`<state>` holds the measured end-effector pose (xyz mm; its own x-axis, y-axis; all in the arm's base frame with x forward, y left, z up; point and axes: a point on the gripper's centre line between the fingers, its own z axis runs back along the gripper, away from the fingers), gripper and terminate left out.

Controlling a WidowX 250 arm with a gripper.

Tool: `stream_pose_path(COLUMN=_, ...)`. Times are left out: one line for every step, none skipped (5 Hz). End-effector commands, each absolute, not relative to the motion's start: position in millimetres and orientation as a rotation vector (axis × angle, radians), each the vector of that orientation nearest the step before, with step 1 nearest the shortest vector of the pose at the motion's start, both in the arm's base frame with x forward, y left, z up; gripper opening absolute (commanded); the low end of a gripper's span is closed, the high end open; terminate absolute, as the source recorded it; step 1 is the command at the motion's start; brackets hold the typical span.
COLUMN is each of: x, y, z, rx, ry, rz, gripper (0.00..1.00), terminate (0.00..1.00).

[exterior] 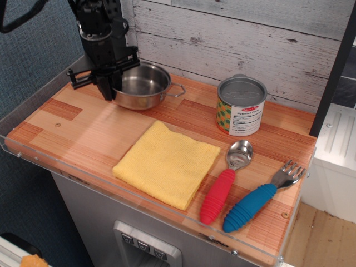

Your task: Place the silver pot on top of the yellow rag.

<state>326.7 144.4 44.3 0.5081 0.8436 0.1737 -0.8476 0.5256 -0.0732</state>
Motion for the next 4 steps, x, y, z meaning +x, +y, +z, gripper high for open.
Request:
stream_pose_path(x=318, y=150, z=82, rx=0.005, ry=-0.262, rz=0.987, gripper=0.0, terminate=0.0)
stream_pose_path(x=308, y=141, z=83, rx=0.033, ry=-0.218, rz=0.904, gripper=0.0, terminate=0.0)
stream_pose_path(x=298, y=134, z=84, rx=0.034, ry=-0.227, rz=0.836, gripper=0.0, terminate=0.0)
stream_pose_path(x=288, y=125, z=82, rx=0.014, ry=-0.227, rz=0.82, gripper=0.0, terminate=0.0)
